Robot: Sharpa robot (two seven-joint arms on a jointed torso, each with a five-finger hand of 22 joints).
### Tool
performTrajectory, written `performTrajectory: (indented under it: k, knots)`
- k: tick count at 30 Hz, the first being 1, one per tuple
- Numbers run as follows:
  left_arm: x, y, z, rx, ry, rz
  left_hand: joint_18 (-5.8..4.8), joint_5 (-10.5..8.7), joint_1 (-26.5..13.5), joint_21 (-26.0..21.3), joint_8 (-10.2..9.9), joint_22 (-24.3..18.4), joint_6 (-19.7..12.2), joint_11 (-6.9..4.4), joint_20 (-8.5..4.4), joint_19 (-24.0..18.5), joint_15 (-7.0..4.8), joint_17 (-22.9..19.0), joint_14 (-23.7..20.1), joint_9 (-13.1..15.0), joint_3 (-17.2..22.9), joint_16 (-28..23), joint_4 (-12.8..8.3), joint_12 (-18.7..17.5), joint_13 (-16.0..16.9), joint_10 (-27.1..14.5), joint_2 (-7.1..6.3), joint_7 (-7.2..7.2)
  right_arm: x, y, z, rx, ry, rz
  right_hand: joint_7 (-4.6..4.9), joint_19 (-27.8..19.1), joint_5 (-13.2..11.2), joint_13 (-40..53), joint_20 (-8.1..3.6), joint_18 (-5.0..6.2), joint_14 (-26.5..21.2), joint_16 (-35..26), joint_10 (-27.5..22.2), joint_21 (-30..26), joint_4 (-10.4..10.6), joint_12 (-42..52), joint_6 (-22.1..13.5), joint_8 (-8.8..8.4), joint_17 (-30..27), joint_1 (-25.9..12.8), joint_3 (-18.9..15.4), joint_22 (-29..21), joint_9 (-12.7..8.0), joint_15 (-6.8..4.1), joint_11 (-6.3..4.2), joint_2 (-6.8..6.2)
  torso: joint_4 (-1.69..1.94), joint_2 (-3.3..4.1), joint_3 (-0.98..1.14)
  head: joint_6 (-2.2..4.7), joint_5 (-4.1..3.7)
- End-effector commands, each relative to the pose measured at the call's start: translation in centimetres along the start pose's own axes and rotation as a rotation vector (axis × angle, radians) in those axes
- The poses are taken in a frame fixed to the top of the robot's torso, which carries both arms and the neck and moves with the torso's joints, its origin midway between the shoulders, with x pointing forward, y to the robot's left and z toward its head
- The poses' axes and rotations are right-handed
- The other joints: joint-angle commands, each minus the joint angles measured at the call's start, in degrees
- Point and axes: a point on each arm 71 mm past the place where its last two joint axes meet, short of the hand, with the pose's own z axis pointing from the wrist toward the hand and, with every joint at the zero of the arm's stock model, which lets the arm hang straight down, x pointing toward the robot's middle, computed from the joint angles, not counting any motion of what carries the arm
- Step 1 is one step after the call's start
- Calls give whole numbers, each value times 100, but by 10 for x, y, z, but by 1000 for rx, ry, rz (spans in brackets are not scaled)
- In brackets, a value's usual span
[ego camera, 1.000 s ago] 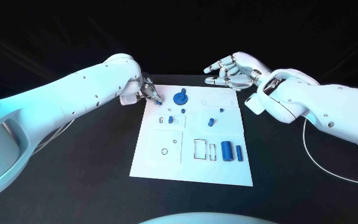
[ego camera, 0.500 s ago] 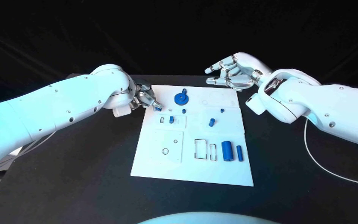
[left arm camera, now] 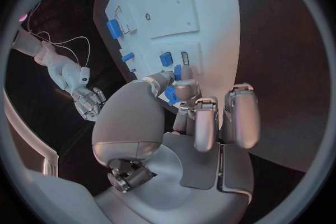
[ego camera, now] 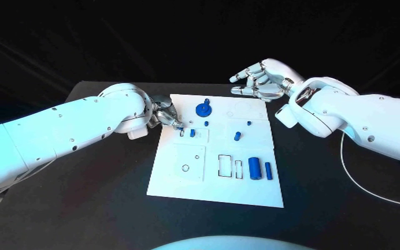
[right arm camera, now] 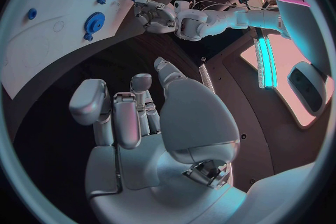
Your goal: Assemble the parts on the task board
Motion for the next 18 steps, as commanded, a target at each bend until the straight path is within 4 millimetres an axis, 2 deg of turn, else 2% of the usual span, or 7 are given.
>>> performTrajectory:
  k: [1, 12, 18]
  knots:
    - [1, -4, 2, 29, -6, 43, -53, 44, -22, 34, 0, 525, 35, 0, -47, 105, -40, 1508, 583, -10, 876, 14, -858, 17, 0, 60, 3, 3, 1, 0, 0, -5, 11, 4, -5, -43, 29, -6, 15, 1, 269, -23, -27, -28, 0, 2, 26, 40, -7, -2, -32, -4, -9, -23, -3, 40, -12, 10, 6, 1, 0]
    - [6, -5, 5, 12, 47, 81, -57, 57, -29, 45, -7, 541, 45, -3, -49, 113, -42, 1508, 583, -16, 883, 14, -874, 11, -6, 66, -12, 1, 2, 0, 0, -5, 12, 4, -7, -44, 36, -13, 14, 1, 270, -25, -29, -32, -20, -1, 28, 42, -6, 26, -29, -9, -10, -25, -6, 34, 2, 3, 9, -33, -11]
    - [8, -5, 7, -11, 56, 91, -55, 63, -31, 40, -11, 534, 49, -4, -50, 109, -43, 1508, 583, -19, 885, 14, -880, -3, -22, 63, -17, 1, 2, 0, 0, -6, 12, 4, -7, -44, 36, -13, 14, 1, 270, -25, -29, -32, -20, -1, 28, 42, -6, 26, -29, -9, -10, -25, -6, 34, -4, 5, 10, -45, -15]
